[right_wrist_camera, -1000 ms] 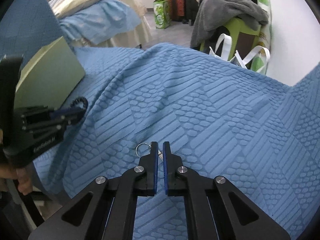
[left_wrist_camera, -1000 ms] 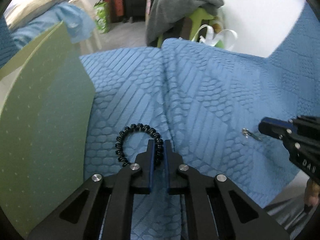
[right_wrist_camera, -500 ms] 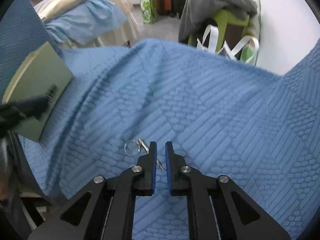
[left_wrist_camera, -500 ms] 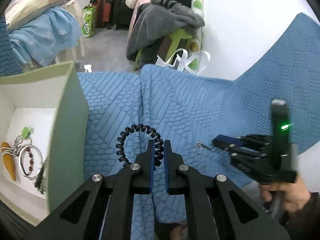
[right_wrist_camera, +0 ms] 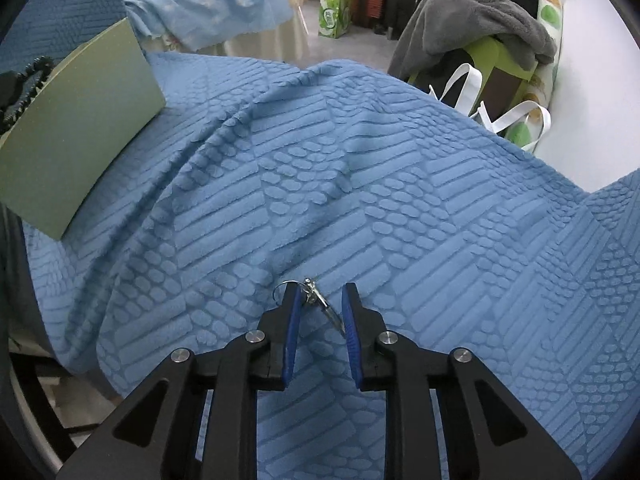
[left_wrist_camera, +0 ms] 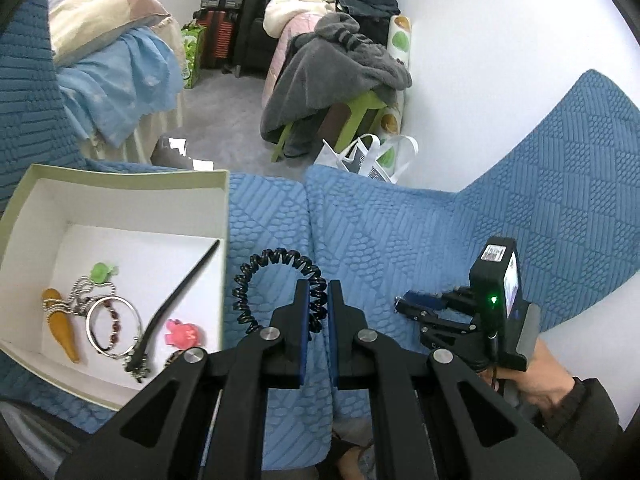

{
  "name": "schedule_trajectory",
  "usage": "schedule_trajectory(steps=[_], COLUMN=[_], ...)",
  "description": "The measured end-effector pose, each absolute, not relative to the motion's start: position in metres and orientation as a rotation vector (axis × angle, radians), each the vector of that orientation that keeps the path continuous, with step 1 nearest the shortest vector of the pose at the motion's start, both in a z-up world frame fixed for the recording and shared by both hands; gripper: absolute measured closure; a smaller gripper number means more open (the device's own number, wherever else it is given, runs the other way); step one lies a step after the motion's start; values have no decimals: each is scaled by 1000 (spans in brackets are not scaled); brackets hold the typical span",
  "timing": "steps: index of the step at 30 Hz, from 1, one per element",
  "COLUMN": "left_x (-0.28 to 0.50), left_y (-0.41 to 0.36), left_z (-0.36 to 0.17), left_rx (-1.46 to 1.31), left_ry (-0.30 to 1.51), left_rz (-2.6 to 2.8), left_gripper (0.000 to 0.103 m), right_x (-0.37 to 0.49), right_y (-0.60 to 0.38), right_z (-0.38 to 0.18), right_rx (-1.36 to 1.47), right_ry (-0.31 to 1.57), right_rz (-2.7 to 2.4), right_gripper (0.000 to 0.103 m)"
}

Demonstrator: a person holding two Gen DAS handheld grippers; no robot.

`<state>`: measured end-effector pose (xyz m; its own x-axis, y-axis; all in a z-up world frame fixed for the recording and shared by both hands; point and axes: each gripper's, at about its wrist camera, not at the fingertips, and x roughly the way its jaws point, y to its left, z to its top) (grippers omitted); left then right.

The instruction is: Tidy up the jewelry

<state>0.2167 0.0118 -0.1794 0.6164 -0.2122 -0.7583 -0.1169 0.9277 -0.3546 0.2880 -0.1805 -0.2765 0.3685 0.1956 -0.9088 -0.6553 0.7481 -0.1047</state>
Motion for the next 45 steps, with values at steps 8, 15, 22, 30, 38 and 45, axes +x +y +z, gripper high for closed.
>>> schedule_trajectory(steps=[8,15,22,30,38,45], left_x=[205,198,182,163,164,166], left_y=[33,48,57,76,94,105], left_z=[-173,-166,-151,-151,-157,-151], left_rx=[-413,-436,-422,-408,-446,-457], left_ry=[902,900,876,876,900,892], left_rz=[-61,-78,-91,-67,-60,-86], left_gripper=[95,95,95,95,95,95], right_x=[276,263,279,286,282,269], right_y=[-176,-177,-187,-177,-153,-146], right_z=[-259,-225,-249,-273,-280,-246], right_rx=[-436,-353,-317,-421,-497,-439], right_ry=[1060,1019,1105,1102,1121,1061], right_rz=[517,486,419,424,395,383], right_gripper=[103,103,80,81,98,103])
